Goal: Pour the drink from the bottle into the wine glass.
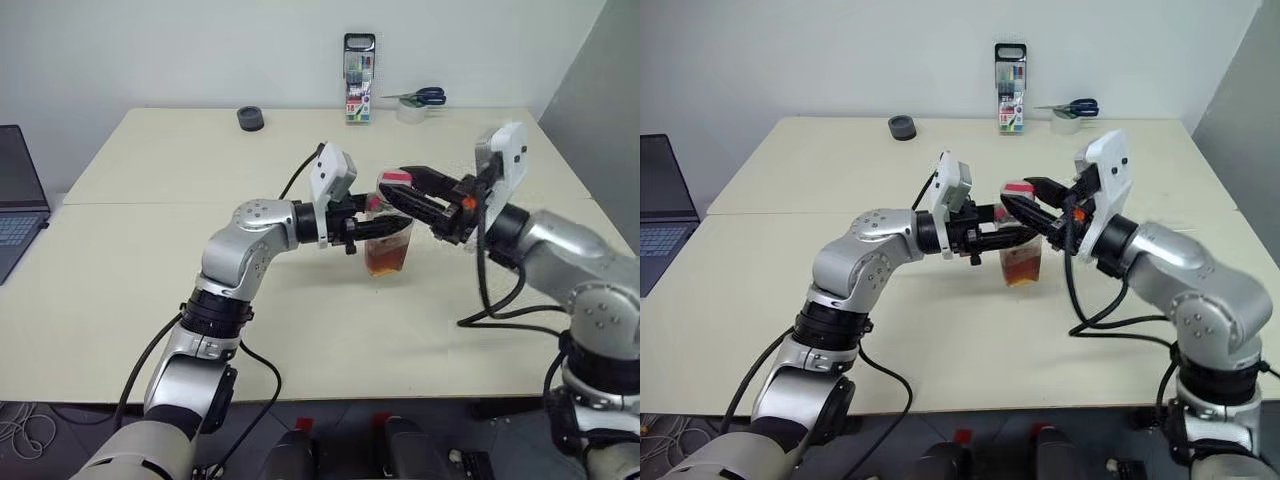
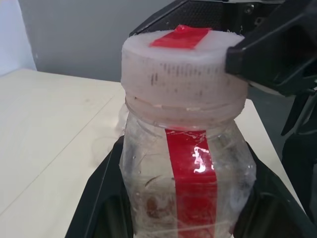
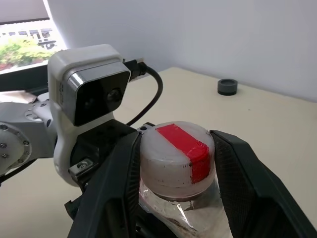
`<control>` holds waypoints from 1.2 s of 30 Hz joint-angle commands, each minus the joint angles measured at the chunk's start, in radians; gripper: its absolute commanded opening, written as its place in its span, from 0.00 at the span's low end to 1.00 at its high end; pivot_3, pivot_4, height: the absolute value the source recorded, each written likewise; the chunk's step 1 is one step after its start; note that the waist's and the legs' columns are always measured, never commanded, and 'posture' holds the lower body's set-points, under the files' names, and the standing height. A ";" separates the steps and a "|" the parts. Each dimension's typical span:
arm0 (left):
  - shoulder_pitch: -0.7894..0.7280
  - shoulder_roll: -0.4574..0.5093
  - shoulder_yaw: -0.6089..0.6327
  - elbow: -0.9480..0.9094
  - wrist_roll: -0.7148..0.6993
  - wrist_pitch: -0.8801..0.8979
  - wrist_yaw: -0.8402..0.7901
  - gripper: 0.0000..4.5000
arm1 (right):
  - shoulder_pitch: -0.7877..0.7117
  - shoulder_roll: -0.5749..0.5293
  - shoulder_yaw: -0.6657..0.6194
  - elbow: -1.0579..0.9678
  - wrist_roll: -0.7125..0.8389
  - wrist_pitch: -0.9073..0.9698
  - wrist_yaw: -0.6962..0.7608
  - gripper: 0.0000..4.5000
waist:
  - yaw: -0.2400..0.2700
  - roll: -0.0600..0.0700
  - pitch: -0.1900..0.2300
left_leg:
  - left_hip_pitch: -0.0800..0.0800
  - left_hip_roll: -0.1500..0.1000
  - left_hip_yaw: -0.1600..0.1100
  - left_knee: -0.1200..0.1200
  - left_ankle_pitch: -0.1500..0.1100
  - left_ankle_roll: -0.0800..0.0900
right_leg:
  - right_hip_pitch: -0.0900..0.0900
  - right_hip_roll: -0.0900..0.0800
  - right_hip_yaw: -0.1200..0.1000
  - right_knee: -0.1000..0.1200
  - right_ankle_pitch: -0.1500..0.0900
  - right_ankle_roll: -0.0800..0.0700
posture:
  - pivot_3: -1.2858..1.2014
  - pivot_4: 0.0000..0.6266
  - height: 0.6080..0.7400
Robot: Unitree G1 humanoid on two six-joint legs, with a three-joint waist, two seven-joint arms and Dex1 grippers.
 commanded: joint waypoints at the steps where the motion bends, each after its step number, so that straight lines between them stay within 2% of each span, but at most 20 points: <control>1: -0.037 -0.010 -0.005 -0.041 -0.011 -0.019 -0.017 0.42 | -0.084 -0.043 0.075 0.094 -0.034 -0.104 0.252 0.40 | -0.001 0.000 0.000 | 0.000 0.000 0.000 0.000 0.000 0.000 | 0.000 0.000 0.000 0.000 0.000 0.000 | 0.52 0.24 1.00; 6: -0.036 -0.015 -0.002 -0.058 -0.017 -0.014 -0.016 0.42 | -0.209 -0.037 0.151 0.276 -0.123 -0.196 0.426 0.40 | -0.004 0.000 0.000 | 0.001 0.001 0.000 -0.001 0.000 0.000 | 0.000 0.000 0.000 0.000 0.000 0.000 | 0.52 0.24 1.00; 10: -0.025 -0.019 0.001 -0.060 -0.010 -0.022 -0.016 0.42 | -0.236 -0.028 0.159 0.323 -0.151 -0.207 0.473 0.40 | 0.000 0.000 0.000 | 0.000 0.001 0.000 0.000 0.000 0.000 | 0.000 -0.001 0.000 0.000 0.000 0.000 | 0.52 0.24 1.00; 11: -0.021 -0.019 0.002 -0.063 -0.009 -0.022 -0.017 0.42 | -0.223 -0.042 0.149 0.317 -0.150 -0.196 0.482 0.56 | 0.000 0.000 0.000 | 0.000 0.000 0.000 0.000 0.000 0.000 | 0.000 -0.001 0.000 -0.001 0.000 0.000 | 0.52 0.24 1.00; 16: -0.005 -0.016 0.002 -0.075 -0.008 -0.023 -0.012 0.42 | -0.133 -0.118 0.065 0.226 -0.097 -0.095 0.467 0.92 | 0.008 0.000 0.000 | -0.002 0.000 -0.001 0.001 0.000 0.000 | -0.001 -0.002 0.000 -0.002 0.000 0.000 | 0.52 0.24 1.00; 17: -0.001 -0.014 0.003 -0.076 -0.007 -0.023 -0.010 0.42 | -0.094 -0.141 0.022 0.172 -0.059 -0.049 0.438 1.00 | 0.010 0.000 0.000 | -0.003 0.000 -0.002 0.001 0.000 0.000 | -0.001 -0.002 0.000 -0.002 0.000 0.000 | 0.52 0.24 1.00; 21: 0.010 -0.006 0.008 -0.080 -0.009 -0.023 -0.004 0.42 | 0.008 -0.170 -0.112 -0.005 0.069 0.078 0.283 1.00 | 0.012 0.000 0.000 | -0.003 0.000 -0.001 0.000 0.000 0.000 | -0.003 -0.002 0.001 -0.002 0.000 0.000 | 0.52 0.24 1.00; 24: 0.009 -0.013 0.007 -0.076 -0.010 -0.024 0.004 0.42 | 0.031 -0.116 -0.179 -0.111 0.147 0.129 0.089 1.00 | 0.009 0.000 0.000 | -0.003 0.001 -0.001 0.000 0.000 0.000 | -0.002 -0.002 0.001 -0.001 0.000 0.000 | 0.52 0.24 1.00; 28: 0.005 -0.022 0.005 -0.070 -0.008 -0.027 0.006 0.42 | 0.054 -0.008 -0.178 -0.219 0.128 0.120 -0.164 1.00 | 0.009 0.000 0.000 | -0.002 0.001 -0.001 0.001 0.000 0.000 | -0.001 -0.002 0.002 0.000 0.000 0.000 | 0.52 0.24 1.00; 32: -0.009 -0.030 0.006 -0.055 -0.004 -0.030 0.002 0.42 | 0.073 0.045 -0.139 -0.286 0.100 0.112 -0.304 1.00 | 0.009 0.000 0.000 | -0.002 0.000 -0.001 0.001 0.000 0.000 | -0.001 -0.002 0.001 0.000 0.000 0.000 | 0.52 0.24 1.00; 36: -0.019 -0.037 0.005 -0.043 -0.001 -0.034 0.003 0.42 | 0.084 0.072 -0.103 -0.309 0.073 0.105 -0.387 1.00 | 0.008 0.000 0.000 | -0.002 0.000 -0.001 0.001 0.000 0.000 | -0.001 -0.002 0.001 0.000 0.000 0.000 | 0.52 0.24 1.00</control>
